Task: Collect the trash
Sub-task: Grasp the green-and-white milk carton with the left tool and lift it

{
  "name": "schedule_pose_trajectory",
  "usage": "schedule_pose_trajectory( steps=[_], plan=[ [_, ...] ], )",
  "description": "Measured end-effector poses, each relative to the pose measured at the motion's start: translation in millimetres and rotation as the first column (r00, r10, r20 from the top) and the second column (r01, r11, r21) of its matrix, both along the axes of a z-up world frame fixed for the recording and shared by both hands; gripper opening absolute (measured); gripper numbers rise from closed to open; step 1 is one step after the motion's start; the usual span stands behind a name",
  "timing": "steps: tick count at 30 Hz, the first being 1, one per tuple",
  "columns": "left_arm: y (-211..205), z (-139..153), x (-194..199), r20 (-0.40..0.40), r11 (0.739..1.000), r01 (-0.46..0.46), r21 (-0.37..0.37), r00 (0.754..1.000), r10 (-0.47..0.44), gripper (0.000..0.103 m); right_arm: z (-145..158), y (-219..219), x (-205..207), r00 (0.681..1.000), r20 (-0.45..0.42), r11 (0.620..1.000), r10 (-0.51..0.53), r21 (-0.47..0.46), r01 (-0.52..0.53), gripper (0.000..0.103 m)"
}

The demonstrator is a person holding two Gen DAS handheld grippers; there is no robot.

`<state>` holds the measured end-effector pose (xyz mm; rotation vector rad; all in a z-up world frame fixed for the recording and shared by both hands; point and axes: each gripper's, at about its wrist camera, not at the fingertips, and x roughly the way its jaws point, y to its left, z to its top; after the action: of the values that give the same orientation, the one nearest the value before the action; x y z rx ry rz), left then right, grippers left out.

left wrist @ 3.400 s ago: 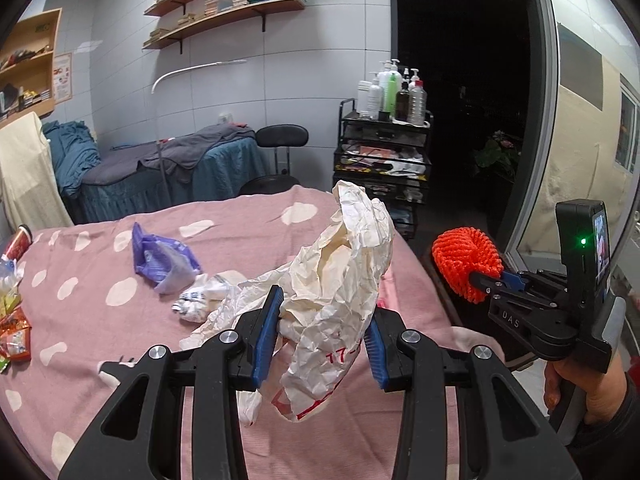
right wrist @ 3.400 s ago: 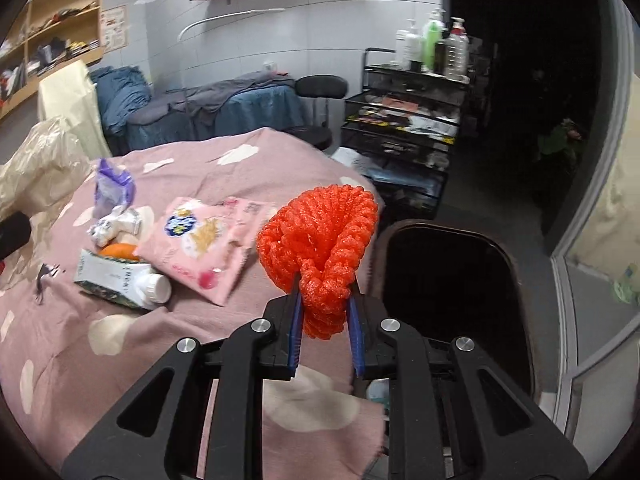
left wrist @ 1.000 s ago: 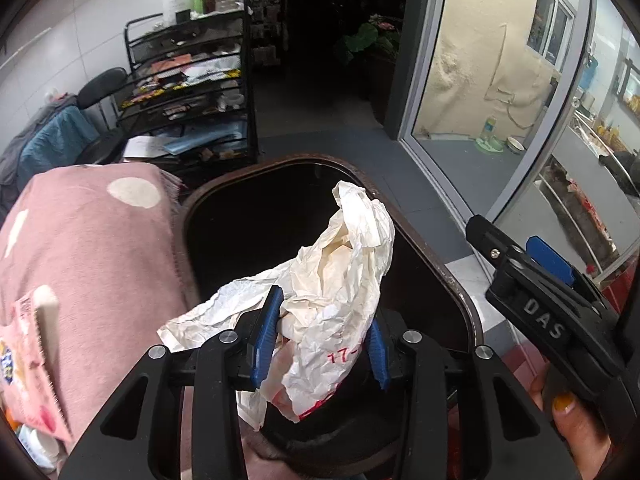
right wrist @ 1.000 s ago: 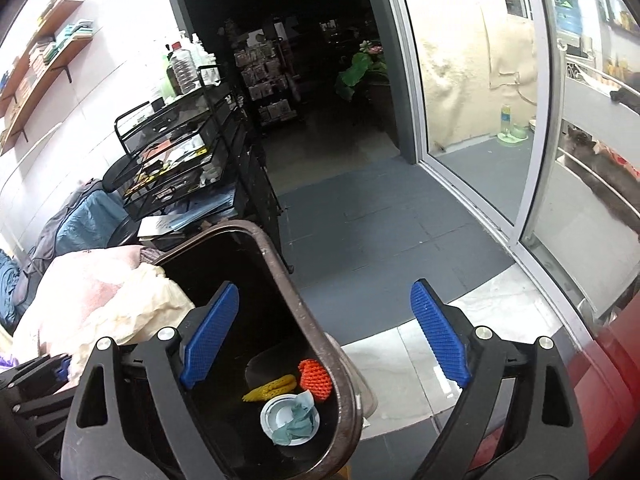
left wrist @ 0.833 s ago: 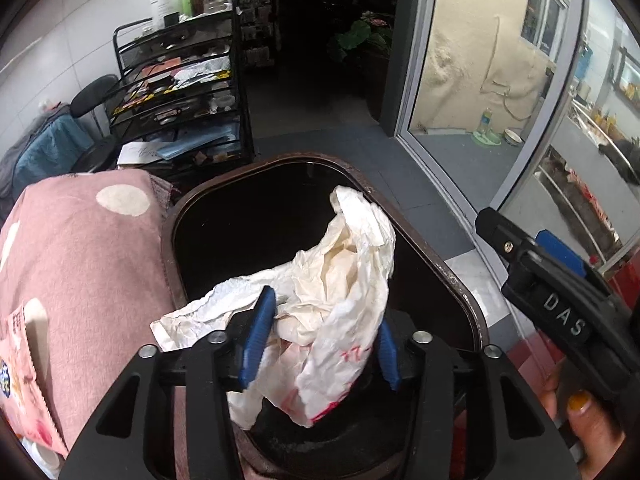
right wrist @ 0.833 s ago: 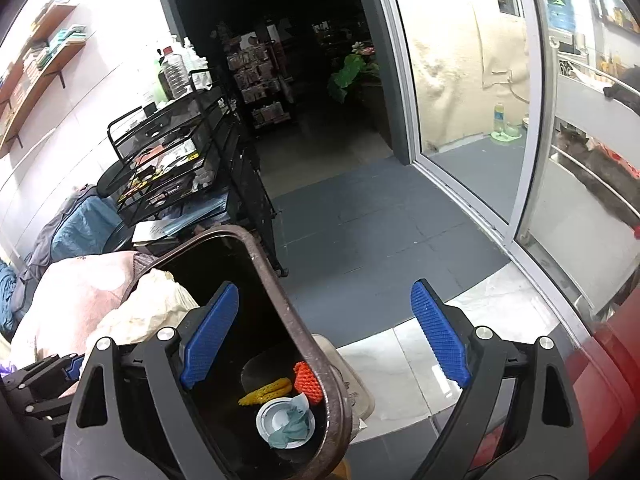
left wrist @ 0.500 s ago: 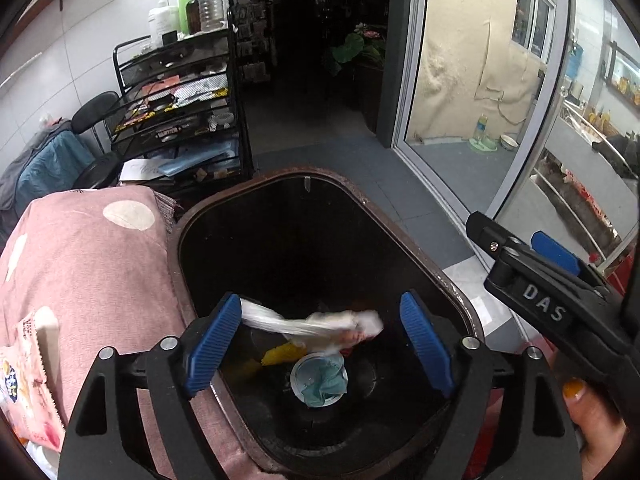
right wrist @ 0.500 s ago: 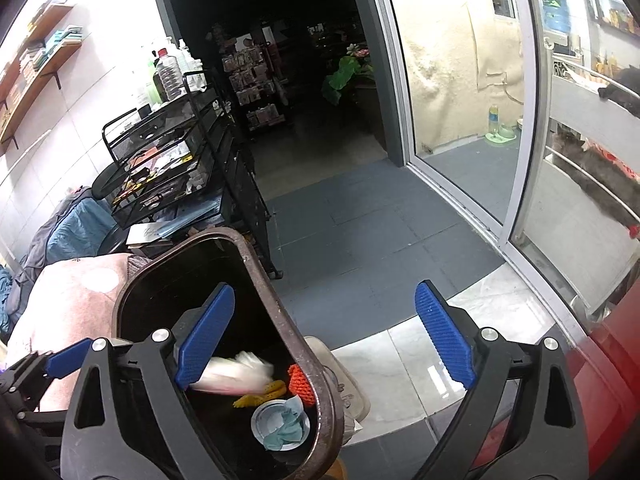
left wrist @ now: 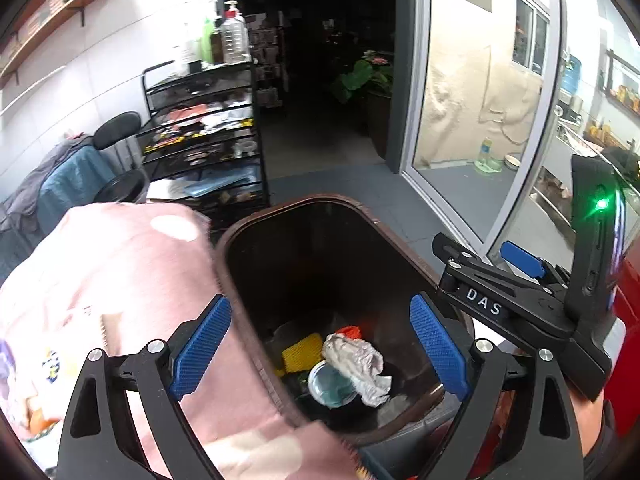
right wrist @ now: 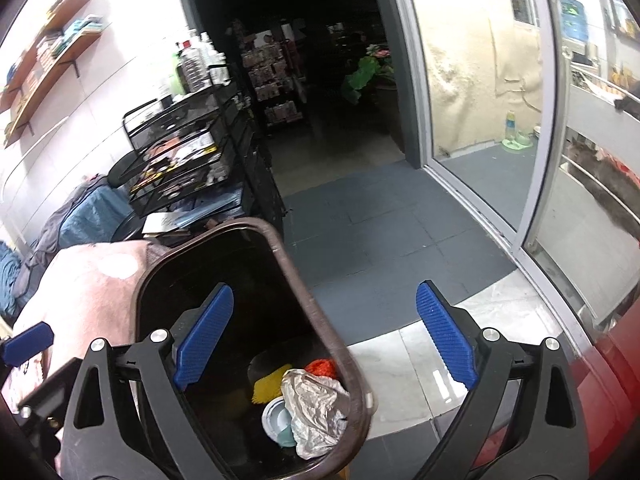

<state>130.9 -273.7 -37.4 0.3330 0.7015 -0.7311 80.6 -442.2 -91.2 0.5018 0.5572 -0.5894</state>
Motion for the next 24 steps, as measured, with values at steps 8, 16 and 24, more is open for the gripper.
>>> schedule_pose_trajectory(
  steps=[8, 16, 24],
  plan=[
    [57, 11, -7, 0.007, 0.996, -0.087, -0.002, 0.996, 0.087, 0.09, 14, 41, 11, 0.981, 0.035, 0.981, 0.191, -0.027, -0.19, 0.094],
    [131, 9, 4, -0.034, 0.982, -0.188, 0.022, 0.981, 0.189, 0.09, 22, 89, 24, 0.918, 0.046, 0.919, 0.394, -0.011, -0.394, 0.095],
    [212, 0, 21, -0.047, 0.95, -0.302, 0.08, 0.951, 0.306, 0.09, 20, 130, 34, 0.833, 0.084, 0.831, 0.547, 0.07, -0.552, 0.095]
  ],
)
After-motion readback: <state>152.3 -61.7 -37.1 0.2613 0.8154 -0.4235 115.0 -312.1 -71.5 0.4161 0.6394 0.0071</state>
